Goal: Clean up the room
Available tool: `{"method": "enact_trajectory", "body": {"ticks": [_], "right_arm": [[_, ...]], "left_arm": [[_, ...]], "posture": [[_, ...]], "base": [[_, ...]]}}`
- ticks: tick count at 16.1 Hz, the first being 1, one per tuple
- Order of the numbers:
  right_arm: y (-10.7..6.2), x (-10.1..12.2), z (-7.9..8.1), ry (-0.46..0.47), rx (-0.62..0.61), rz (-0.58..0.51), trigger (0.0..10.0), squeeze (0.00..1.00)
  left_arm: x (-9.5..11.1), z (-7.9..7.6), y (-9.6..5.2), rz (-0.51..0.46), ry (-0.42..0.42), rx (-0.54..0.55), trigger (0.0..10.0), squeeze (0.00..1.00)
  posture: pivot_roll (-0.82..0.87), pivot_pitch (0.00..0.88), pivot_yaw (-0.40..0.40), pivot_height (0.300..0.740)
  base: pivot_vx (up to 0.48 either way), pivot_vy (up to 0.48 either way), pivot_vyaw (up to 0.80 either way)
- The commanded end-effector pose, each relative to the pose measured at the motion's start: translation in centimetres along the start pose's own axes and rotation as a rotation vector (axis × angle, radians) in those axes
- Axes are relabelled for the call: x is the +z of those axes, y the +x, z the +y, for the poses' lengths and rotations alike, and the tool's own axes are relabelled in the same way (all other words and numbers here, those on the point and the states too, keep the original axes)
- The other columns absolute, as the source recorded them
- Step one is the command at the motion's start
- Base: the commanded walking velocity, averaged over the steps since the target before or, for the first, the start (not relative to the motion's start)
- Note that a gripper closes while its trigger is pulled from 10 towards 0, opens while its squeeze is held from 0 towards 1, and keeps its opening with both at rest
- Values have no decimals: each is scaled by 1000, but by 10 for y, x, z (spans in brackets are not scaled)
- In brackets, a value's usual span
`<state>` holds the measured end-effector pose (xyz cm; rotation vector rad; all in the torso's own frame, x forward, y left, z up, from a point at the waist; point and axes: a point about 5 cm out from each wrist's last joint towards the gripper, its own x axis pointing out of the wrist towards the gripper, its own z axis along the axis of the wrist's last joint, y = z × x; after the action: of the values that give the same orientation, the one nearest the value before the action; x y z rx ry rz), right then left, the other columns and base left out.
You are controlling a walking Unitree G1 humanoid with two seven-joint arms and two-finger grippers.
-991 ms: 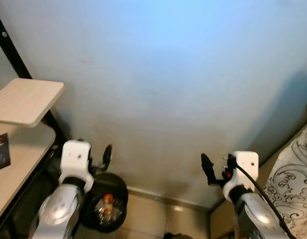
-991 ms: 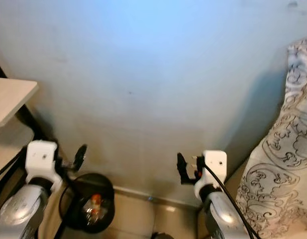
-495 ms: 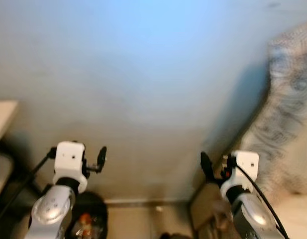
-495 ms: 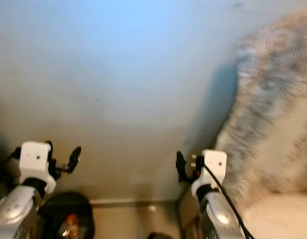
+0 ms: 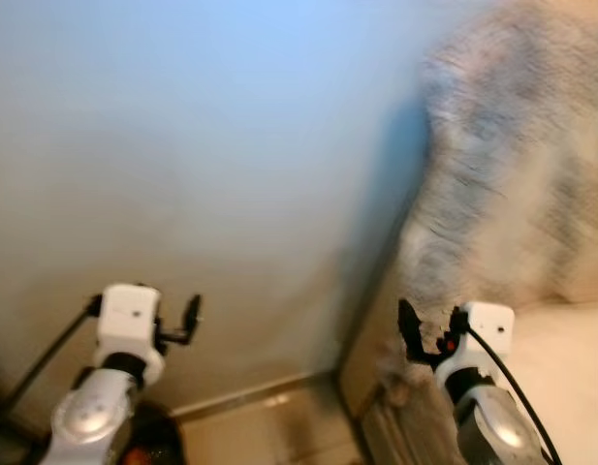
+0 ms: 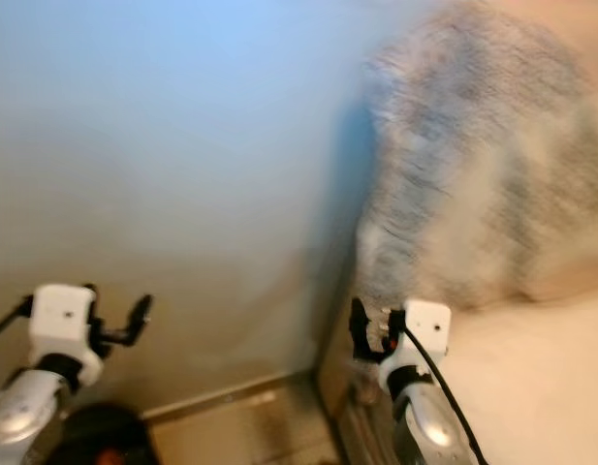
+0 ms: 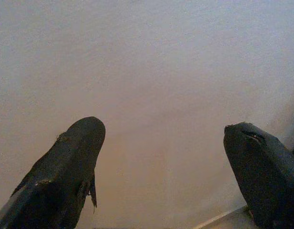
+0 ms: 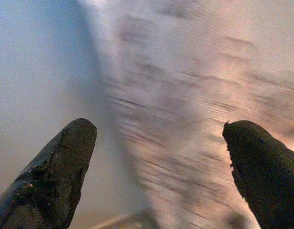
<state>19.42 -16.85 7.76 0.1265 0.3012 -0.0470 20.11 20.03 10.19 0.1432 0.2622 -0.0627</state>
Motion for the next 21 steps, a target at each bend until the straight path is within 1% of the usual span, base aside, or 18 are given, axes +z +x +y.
{"method": "enact_trajectory", "body": {"ticks": [1,4,6,8,12,13,14,15,17,21], "right_arm": [[-3,1,-12,-10,-56,-12,10000,0],[-8,-1,-13,-22,-58,-4,10000,0],[-12,0,-13,-22,-60,-1,10000,0],[-12,-1,-15,-19,-67,1,10000,0],[-9,1,-8,-13,-55,-14,10000,0],[-8,2,-7,-25,-45,-18,10000,0],[-5,2,-7,-40,-37,-14,10000,0],[-4,2,-6,-42,-38,-12,10000,0],[-2,2,-4,-45,-34,-10,10000,0],[0,3,-7,-48,-40,-11,10000,0]], "left_arm": [[5,-6,-1,-21,-3,-30,10000,0],[4,-6,-6,-20,-4,-26,10000,0],[2,-6,-10,-16,-31,-5,10000,0],[3,-9,-12,-18,-34,-18,10000,0],[4,-3,-10,-27,-56,-9,10000,0],[4,-3,-9,-25,-43,-14,10000,0],[4,-3,-7,-28,-49,-4,10000,0],[4,-3,-6,-30,-51,-2,10000,0],[5,-1,-5,-38,-28,0,10000,0],[5,-2,-4,-34,-39,-4,10000,0]], "posture": [[73,0,-28,740],[65,0,-29,740],[64,0,-28,740],[58,0,-20,740],[58,0,-18,740],[64,0,-20,740],[70,0,-21,740],[70,0,-20,740],[68,0,-13,740],[65,0,-9,740]], "base": [[0,0,-800],[0,0,-800],[0,0,-800],[0,0,-800],[0,0,-800],[0,0,-800],[0,0,-800],[0,0,-800],[0,0,-800],[0,0,-800]]}}
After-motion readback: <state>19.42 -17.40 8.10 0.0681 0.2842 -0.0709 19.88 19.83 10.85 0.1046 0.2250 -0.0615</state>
